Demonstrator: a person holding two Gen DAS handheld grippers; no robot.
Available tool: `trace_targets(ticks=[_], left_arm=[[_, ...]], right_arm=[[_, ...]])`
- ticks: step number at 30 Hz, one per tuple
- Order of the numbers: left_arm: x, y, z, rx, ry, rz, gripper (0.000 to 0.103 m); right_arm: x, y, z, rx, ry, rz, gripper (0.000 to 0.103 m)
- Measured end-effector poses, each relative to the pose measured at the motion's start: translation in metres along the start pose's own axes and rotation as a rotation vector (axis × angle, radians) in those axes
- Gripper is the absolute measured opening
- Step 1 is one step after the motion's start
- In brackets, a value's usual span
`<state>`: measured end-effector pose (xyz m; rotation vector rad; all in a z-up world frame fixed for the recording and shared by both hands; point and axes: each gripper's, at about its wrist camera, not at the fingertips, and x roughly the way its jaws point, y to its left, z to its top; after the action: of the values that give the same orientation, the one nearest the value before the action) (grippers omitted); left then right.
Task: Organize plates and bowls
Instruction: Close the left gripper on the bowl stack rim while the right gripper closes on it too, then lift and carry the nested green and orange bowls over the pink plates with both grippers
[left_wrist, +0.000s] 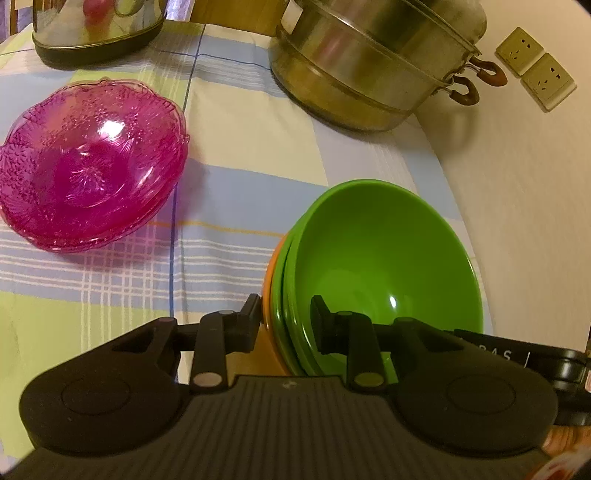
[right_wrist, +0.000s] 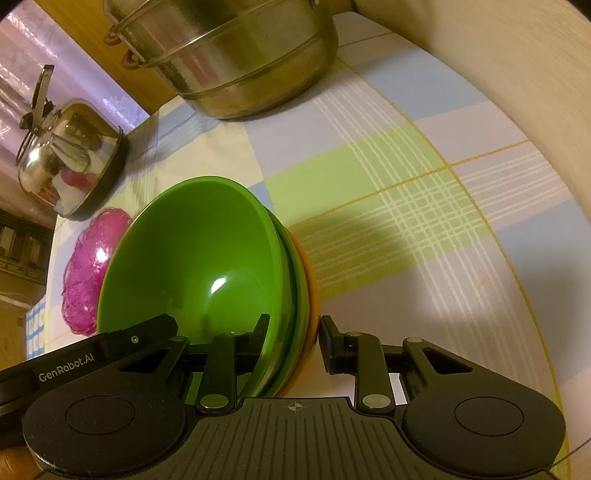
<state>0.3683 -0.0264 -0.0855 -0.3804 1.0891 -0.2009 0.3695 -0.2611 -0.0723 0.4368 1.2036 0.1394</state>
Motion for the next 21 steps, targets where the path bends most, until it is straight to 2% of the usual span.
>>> trace_targets(ticks=[12, 21], left_arm=[[-0.022, 0.004, -0.008, -0.018, -0.012, 0.000, 0.024], [-0.054, 0.012, 0.004, -0.028, -0.055, 0.004, 0.024]], right_arm=[[-0.012, 0.012, -0.008, -0.026, 0.000, 0.000, 0.027], [-0.027, 0.038, -0.006, -0.057, -0.019, 0.016, 0.027]])
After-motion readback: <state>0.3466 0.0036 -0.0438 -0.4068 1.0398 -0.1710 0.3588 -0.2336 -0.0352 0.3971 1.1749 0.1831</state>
